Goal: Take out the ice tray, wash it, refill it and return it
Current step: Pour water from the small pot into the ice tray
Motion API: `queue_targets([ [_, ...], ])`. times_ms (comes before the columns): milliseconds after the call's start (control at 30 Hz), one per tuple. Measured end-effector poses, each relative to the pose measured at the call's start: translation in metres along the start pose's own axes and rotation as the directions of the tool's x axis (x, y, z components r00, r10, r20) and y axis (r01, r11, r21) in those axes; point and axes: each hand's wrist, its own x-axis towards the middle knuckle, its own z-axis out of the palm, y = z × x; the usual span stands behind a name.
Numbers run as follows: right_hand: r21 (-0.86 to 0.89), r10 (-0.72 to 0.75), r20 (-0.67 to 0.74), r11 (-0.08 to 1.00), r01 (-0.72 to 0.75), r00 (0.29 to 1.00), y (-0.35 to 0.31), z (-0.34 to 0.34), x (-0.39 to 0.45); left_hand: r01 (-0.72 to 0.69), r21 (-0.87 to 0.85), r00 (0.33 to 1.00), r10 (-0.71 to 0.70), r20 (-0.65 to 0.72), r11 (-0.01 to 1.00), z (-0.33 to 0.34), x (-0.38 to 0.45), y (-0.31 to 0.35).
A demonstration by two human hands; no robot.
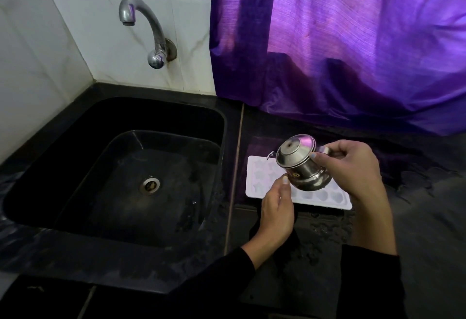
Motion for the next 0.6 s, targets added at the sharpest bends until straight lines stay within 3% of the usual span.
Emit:
queue_targets([
  [200,0.058,-0.003,0.017,0.998,0.002,1.0,0.004,-0.003,-0.001,-0.02,0.015,1.0,0.02,0.007,1.0,0.0,-0.001,0.0],
  [600,0.353,0.087,0.018,0.932,-0.087,0.996,0.02,-0.033,-0.006,-0.125,0.01,0.992,0.125,0.006,0.992,0.023,-0.006,-0.003],
])
